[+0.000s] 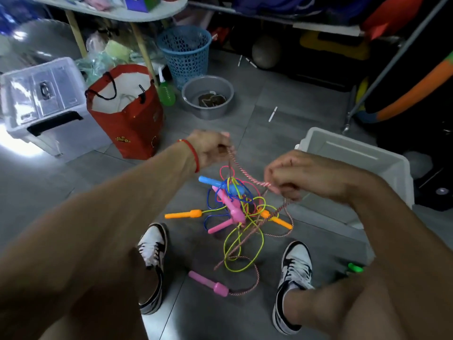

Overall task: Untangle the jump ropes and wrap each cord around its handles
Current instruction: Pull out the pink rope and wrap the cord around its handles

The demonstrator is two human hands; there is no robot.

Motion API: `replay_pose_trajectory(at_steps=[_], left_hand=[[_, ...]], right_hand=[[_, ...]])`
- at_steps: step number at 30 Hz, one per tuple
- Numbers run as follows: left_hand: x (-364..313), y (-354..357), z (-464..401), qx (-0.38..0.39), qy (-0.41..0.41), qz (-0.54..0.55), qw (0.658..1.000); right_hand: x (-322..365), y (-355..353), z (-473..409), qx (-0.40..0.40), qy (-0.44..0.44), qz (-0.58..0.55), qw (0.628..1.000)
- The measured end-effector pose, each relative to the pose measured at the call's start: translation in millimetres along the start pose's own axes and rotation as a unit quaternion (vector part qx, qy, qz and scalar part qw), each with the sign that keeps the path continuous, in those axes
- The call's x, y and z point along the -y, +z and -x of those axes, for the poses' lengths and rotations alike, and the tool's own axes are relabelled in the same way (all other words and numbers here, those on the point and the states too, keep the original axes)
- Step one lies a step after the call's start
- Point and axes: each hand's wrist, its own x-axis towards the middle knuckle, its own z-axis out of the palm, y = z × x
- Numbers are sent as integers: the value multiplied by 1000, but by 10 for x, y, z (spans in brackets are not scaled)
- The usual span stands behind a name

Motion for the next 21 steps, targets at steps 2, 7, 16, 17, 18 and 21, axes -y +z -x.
replay_pose_trajectory(at_steps=[2, 7, 16, 17, 18, 21], left_hand=[[-297, 5, 65, -3, 98, -4, 995], [-296, 96, 411, 72, 158, -85, 981], [110, -131, 870, 171, 135, -181, 959], [120, -219, 900, 184, 109, -189, 958], [139, -300, 913, 189, 78, -179, 962], [240, -424, 899, 134, 1, -96, 986]], right_hand=[[-193, -126, -32, -11, 87, 87, 992], [-323, -175, -457, -100, 154, -12, 983], [-206, 171, -1224, -158, 200, -430, 866], [-186, 149, -1259, -184, 189, -420, 869], [-161, 111, -1288, -225, 159, -395, 877], [-5, 27, -1228, -280, -10, -281, 918]])
